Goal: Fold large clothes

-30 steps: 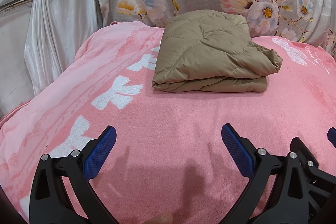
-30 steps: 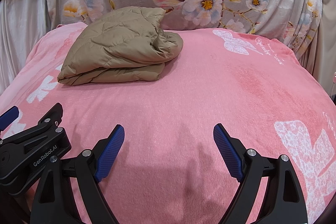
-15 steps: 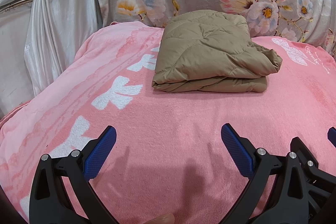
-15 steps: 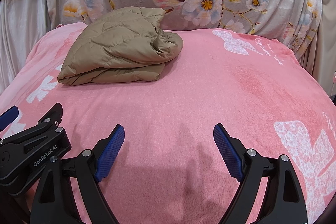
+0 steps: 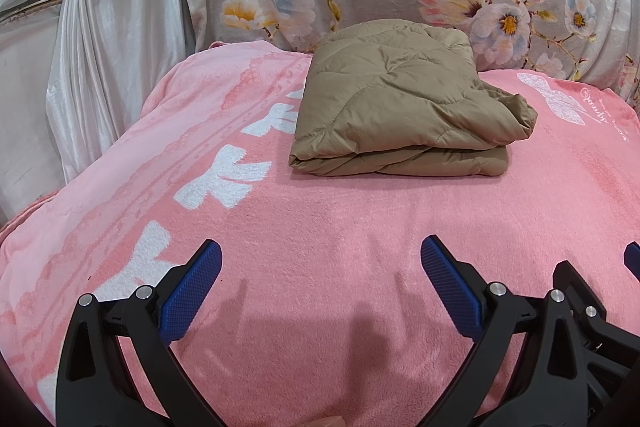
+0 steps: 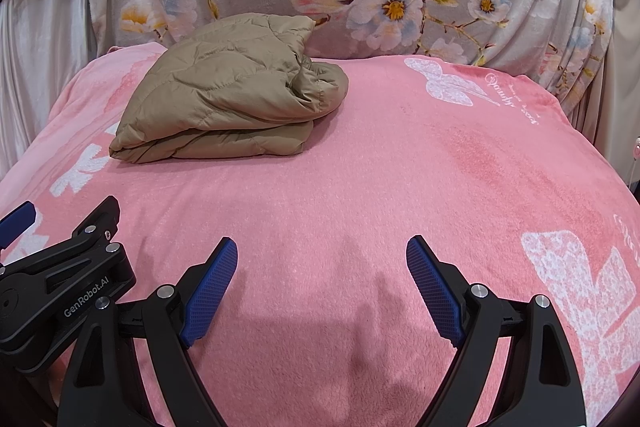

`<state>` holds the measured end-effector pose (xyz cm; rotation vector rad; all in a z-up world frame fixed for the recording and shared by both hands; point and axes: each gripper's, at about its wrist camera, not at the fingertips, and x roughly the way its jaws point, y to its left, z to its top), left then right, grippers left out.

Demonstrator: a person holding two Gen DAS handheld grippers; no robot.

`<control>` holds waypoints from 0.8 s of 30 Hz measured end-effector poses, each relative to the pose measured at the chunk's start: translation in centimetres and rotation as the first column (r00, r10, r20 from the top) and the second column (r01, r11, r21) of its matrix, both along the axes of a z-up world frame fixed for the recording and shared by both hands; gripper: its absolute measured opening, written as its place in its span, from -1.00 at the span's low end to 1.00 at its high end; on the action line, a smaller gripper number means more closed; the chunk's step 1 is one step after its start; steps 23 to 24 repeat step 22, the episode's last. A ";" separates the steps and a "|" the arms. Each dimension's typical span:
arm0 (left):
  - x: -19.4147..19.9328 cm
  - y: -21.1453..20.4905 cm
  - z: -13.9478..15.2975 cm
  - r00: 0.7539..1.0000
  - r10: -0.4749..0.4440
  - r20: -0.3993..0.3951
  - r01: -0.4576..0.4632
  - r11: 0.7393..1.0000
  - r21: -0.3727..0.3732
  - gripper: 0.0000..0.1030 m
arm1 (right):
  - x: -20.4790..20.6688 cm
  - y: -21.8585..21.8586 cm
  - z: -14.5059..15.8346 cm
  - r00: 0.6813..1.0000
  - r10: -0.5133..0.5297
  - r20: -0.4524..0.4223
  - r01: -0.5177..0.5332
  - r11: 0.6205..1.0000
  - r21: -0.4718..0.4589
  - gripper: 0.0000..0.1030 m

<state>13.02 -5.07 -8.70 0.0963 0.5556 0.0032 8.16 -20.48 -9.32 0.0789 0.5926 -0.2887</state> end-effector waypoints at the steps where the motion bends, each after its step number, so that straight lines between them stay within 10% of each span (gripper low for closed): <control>1: 0.0 0.0 0.0 1.000 -0.001 0.000 0.001 1.000 -0.001 0.88 | 0.0 0.0 0.0 1.000 0.000 0.000 0.000 1.000 0.000 0.66; 24: 0.0 -0.4 0.3 1.000 -0.015 0.003 0.015 1.000 0.006 0.76 | 0.0 -0.1 0.1 1.000 -0.002 0.002 0.002 1.000 -0.005 0.63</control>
